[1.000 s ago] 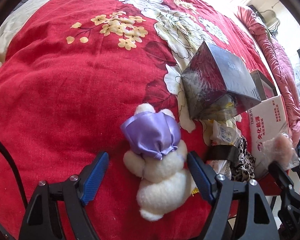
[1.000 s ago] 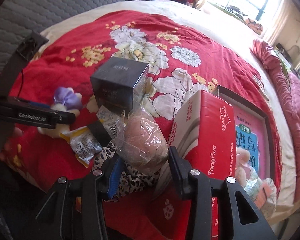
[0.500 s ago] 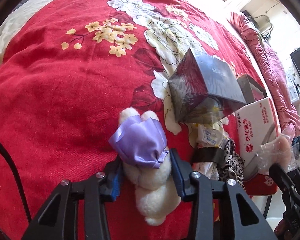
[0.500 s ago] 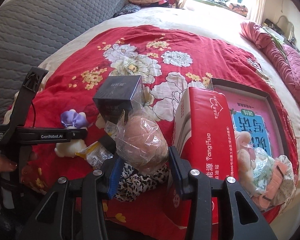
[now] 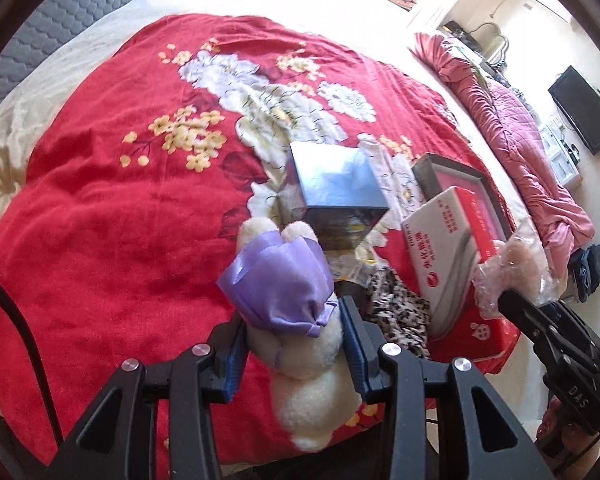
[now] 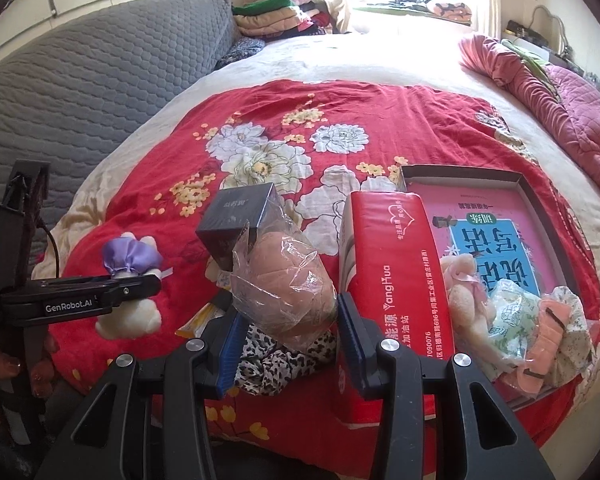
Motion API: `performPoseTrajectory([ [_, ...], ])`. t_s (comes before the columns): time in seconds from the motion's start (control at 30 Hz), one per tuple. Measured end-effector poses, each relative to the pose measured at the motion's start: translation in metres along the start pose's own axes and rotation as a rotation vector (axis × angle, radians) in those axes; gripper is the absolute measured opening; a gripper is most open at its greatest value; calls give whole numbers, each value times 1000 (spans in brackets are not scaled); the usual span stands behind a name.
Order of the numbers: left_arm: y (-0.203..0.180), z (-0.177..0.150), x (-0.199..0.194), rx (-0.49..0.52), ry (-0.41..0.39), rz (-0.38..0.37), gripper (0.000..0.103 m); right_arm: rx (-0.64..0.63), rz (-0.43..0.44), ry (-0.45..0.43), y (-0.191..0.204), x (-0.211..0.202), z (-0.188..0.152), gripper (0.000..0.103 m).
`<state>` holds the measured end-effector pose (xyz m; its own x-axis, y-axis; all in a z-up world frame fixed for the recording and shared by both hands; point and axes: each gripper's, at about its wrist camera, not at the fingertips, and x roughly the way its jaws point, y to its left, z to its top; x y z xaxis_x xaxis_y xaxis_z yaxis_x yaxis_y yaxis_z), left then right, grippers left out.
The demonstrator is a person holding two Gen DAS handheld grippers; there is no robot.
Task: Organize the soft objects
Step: 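Carry the bear and bagged ball over the pink box tray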
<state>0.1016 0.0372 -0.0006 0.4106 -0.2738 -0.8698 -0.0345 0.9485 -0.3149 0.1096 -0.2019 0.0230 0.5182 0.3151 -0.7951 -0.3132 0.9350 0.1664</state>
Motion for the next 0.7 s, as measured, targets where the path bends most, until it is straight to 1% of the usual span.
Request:
performPoseTrajectory([
  [0.2, -32, -1, -22, 65, -34, -15, 42, 38, 1, -49, -12, -22, -2, 45],
  [0.4, -65, -4, -36, 123, -53, -29, 42, 75, -3, -95, -26, -45, -4, 45],
  [0.53, -87, -1, -43, 167, -71, -35, 42, 106, -26, -130, -39, -60, -7, 45],
  [0.7, -115, 2, -53, 216, -96, -49, 42, 157, -83, -170, -65, -84, -12, 45],
])
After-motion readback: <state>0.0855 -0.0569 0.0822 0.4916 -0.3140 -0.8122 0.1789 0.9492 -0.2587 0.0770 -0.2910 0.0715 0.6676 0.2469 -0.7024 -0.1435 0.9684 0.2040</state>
